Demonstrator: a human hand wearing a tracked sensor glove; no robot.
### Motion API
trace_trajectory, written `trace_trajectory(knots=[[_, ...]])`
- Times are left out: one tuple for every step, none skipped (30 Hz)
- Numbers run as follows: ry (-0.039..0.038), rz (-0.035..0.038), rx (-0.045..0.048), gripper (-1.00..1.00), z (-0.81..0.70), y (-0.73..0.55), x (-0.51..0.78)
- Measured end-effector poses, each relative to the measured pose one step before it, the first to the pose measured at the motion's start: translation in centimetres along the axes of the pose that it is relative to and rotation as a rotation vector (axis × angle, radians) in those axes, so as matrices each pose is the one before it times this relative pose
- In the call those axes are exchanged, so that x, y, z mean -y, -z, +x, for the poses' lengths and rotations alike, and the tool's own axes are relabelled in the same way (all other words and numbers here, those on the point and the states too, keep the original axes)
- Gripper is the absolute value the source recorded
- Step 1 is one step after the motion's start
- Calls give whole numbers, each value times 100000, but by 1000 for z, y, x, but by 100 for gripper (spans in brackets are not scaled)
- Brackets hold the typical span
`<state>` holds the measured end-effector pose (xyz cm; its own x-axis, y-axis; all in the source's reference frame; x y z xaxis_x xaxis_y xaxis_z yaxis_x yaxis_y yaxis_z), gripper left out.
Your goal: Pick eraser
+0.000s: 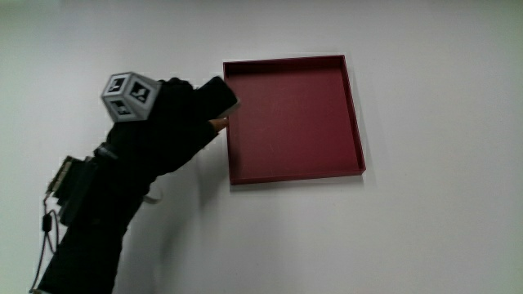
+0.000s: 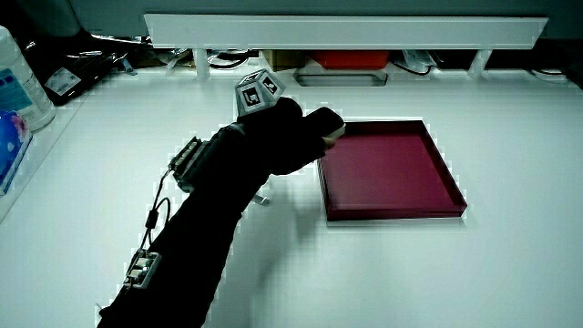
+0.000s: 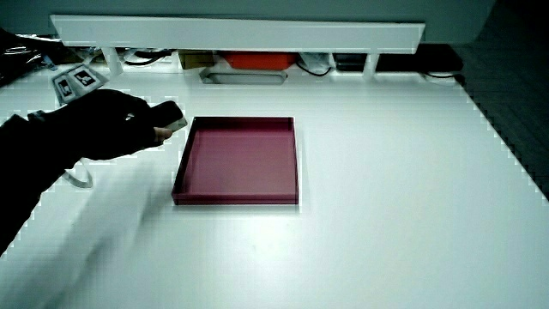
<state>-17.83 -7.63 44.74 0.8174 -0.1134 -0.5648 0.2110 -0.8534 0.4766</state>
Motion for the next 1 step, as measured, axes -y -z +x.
trace_trajectory(knots=[[1335, -948, -2424, 100, 675, 208, -269]])
